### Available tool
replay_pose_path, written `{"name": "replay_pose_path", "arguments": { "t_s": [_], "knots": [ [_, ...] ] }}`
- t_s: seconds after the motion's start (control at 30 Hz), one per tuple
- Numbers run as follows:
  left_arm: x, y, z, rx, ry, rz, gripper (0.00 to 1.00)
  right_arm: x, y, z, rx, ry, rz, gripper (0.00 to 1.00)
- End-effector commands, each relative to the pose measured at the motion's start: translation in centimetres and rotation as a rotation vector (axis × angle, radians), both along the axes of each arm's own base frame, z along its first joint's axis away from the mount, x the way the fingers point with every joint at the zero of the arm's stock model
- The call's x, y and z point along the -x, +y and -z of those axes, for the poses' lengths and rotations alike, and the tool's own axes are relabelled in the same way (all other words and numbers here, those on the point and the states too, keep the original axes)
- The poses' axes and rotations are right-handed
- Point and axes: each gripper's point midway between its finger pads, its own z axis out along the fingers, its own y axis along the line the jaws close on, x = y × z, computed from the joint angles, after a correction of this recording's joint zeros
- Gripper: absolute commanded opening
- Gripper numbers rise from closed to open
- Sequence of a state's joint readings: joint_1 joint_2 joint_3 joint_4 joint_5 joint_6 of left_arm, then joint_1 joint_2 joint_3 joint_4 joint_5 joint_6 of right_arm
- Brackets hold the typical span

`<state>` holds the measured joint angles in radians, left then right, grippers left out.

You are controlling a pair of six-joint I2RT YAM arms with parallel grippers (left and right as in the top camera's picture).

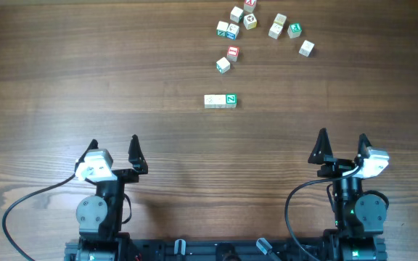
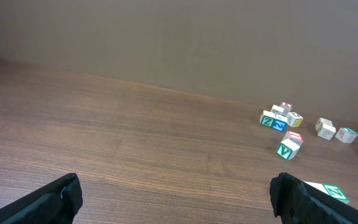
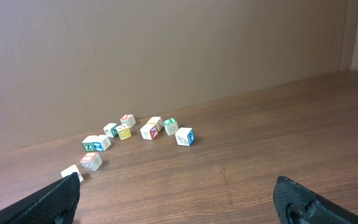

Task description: Form a horizontal line

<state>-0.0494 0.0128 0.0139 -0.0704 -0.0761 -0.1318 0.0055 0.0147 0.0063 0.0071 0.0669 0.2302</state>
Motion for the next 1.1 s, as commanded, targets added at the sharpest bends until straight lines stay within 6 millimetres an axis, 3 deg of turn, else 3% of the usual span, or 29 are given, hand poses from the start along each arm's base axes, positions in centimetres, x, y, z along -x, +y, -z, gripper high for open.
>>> {"name": "replay_pose_path", "arguments": {
  "t_s": [0.0, 1.07],
  "knots": [
    [0.00, -0.14, 0.11, -0.019, -0.004, 0.013, 1.00, 0.04, 1.33, -0.05, 0.111, -0.002, -0.079, 1.00],
    [0.00, -0.14, 0.11, -0.019, -0.004, 0.013, 1.00, 0.02, 1.61, 0.01, 0.096, 0.000, -0.095, 1.00]
  ]
}}
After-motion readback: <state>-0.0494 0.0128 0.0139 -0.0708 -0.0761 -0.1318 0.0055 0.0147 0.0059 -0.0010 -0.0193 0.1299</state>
